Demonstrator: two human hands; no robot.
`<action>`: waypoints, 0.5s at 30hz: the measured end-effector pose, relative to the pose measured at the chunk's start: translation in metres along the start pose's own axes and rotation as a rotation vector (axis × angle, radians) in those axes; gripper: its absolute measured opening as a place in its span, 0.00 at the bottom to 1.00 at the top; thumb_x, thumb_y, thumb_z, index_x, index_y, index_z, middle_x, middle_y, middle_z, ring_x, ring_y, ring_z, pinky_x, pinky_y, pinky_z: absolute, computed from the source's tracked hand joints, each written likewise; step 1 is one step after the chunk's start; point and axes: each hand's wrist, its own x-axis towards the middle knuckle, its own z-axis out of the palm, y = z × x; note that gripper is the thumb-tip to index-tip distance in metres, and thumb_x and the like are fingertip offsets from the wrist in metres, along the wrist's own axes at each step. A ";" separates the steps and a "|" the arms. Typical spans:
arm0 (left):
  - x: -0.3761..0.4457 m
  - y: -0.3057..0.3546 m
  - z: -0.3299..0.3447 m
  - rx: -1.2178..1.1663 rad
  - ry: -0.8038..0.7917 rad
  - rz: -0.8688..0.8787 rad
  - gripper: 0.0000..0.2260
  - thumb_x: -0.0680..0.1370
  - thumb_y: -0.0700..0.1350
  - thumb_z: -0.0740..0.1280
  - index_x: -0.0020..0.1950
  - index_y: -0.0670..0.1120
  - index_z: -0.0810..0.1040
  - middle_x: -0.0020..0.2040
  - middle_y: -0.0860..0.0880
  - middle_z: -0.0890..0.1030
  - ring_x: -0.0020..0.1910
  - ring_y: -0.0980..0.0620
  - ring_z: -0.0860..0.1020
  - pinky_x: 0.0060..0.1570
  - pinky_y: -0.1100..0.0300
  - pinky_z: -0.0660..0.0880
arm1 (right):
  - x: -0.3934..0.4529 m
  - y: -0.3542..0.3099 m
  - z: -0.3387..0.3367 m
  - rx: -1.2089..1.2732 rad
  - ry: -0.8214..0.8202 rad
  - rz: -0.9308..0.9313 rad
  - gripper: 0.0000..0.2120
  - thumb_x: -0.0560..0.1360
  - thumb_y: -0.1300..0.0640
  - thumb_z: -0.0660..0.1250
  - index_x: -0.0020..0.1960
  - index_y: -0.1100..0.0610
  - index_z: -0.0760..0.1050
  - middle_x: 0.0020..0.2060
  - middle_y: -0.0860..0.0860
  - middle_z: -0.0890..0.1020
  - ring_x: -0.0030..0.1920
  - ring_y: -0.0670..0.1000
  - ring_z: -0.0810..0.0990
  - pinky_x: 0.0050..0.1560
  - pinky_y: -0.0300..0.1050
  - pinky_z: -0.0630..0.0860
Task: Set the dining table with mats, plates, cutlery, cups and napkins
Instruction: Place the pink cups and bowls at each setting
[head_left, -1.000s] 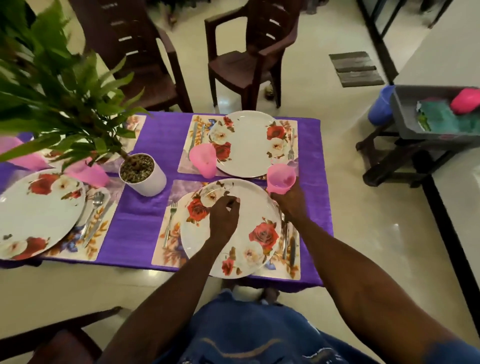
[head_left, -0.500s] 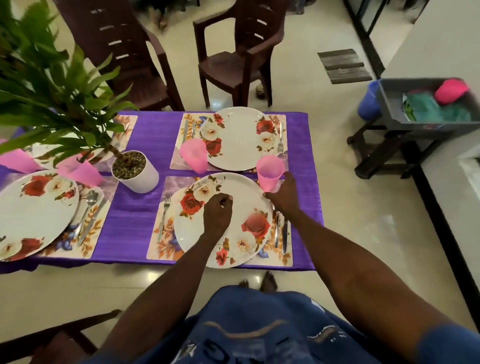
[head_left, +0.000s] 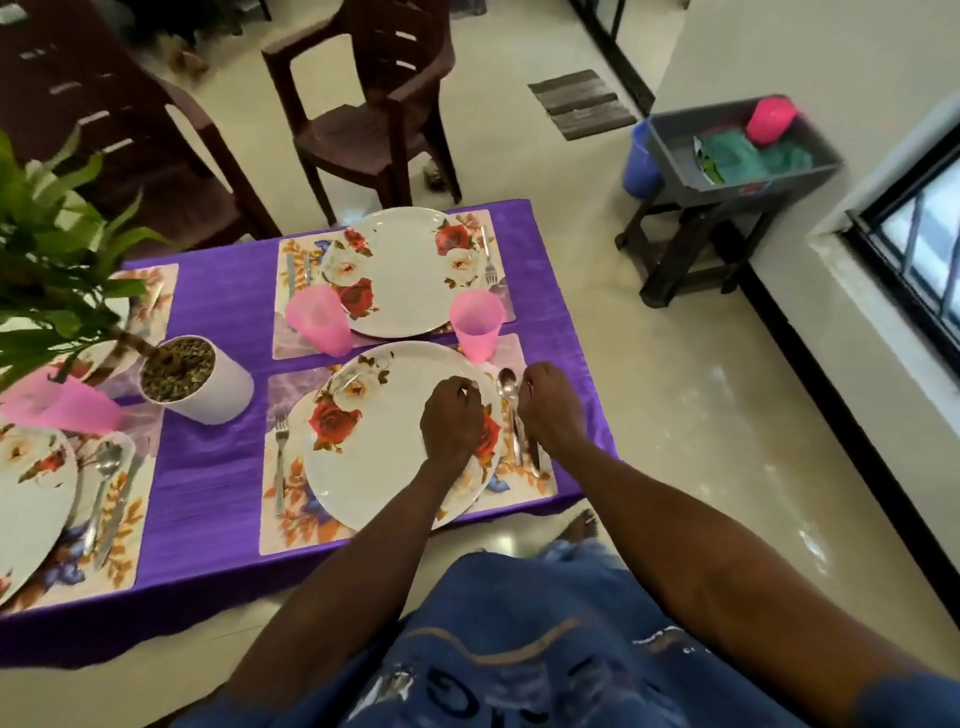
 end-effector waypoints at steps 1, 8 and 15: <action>0.000 0.006 0.008 0.013 -0.021 0.029 0.10 0.80 0.47 0.62 0.52 0.46 0.81 0.50 0.47 0.83 0.49 0.47 0.80 0.50 0.56 0.74 | 0.001 0.007 -0.005 -0.003 0.004 0.018 0.06 0.77 0.64 0.60 0.48 0.63 0.75 0.47 0.59 0.79 0.49 0.59 0.76 0.47 0.52 0.70; -0.007 0.061 0.068 0.034 -0.144 0.162 0.09 0.79 0.44 0.63 0.52 0.45 0.82 0.50 0.45 0.84 0.51 0.43 0.80 0.51 0.53 0.73 | 0.021 0.063 -0.046 -0.076 0.084 0.045 0.09 0.79 0.62 0.58 0.51 0.65 0.75 0.49 0.62 0.79 0.49 0.62 0.76 0.50 0.55 0.73; -0.008 0.150 0.184 0.072 -0.267 0.231 0.09 0.79 0.44 0.64 0.55 0.44 0.82 0.53 0.45 0.83 0.53 0.43 0.79 0.51 0.54 0.73 | 0.059 0.181 -0.101 -0.063 0.069 0.224 0.11 0.80 0.56 0.57 0.51 0.61 0.75 0.48 0.59 0.80 0.49 0.61 0.77 0.47 0.52 0.73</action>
